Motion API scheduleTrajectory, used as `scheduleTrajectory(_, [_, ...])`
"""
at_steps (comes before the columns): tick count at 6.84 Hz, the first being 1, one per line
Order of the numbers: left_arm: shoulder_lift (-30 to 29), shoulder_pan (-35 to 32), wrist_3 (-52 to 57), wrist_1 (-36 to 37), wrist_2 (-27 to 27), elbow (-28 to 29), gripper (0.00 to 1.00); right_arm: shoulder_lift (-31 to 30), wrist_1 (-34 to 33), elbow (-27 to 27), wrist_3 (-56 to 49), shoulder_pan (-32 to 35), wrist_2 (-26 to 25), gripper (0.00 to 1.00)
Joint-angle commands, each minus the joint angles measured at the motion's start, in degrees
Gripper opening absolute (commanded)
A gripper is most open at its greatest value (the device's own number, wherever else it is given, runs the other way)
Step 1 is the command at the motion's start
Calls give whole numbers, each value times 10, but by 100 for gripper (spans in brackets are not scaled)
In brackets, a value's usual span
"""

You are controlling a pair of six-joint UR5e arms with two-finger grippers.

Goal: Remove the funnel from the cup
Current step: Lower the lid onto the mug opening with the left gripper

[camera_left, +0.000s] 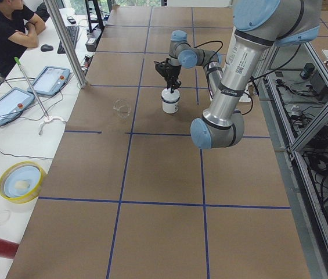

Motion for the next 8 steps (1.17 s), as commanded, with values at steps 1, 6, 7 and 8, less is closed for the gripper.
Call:
scheduleTrajectory(1, [1, 0, 1, -2, 1, 0, 0, 0, 0, 0, 0, 0, 0, 100])
scheduleTrajectory(6, [1, 0, 1, -15, 1, 10, 87, 0, 0, 0, 0, 0, 0, 100])
scheduleTrajectory(7, [2, 1, 1, -14, 1, 8, 100, 0, 0, 0, 0, 0, 0, 100])
scheduleTrajectory(8, [4, 0, 2, -14, 1, 7, 100, 0, 0, 0, 0, 0, 0, 100])
